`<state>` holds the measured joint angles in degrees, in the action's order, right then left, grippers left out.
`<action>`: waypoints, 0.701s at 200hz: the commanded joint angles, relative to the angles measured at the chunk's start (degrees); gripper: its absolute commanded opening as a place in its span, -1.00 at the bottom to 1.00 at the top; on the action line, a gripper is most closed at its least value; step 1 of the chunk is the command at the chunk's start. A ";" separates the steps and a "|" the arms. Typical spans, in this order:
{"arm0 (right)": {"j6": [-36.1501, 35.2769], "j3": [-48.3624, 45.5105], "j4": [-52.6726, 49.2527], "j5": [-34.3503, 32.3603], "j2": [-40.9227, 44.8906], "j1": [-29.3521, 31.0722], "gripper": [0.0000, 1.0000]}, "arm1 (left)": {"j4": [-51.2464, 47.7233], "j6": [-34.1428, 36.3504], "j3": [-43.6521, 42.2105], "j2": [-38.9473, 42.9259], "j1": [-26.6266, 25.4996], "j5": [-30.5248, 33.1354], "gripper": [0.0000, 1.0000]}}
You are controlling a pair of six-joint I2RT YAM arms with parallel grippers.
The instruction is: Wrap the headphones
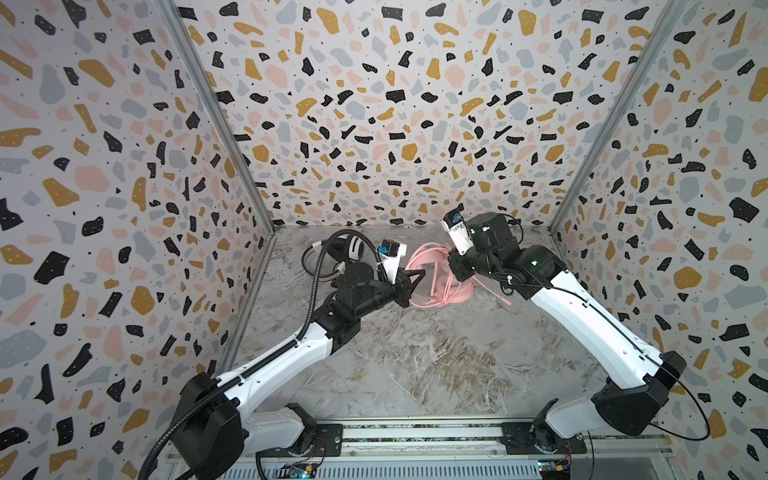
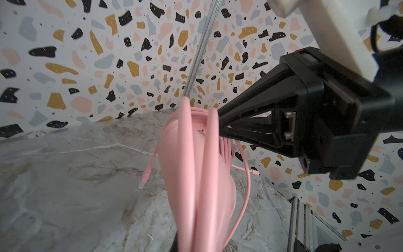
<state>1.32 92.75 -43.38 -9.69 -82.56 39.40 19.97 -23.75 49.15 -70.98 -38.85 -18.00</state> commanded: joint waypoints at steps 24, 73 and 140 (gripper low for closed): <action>4.72 -9.97 0.35 -1.32 7.12 -2.15 -0.75 | 15.80 -6.99 -9.58 3.31 -0.73 -1.47 -1.00; 8.79 -21.67 3.69 2.62 12.20 -1.47 -0.76 | 18.11 -10.24 -18.91 8.81 -4.41 0.62 -1.00; 11.35 -27.34 4.12 6.58 13.46 2.55 -0.64 | 20.16 -13.16 -27.67 13.31 -6.68 4.59 -1.00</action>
<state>11.46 67.40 -37.54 3.22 -70.57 42.37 32.67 -35.11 22.92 -59.77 -45.67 -15.94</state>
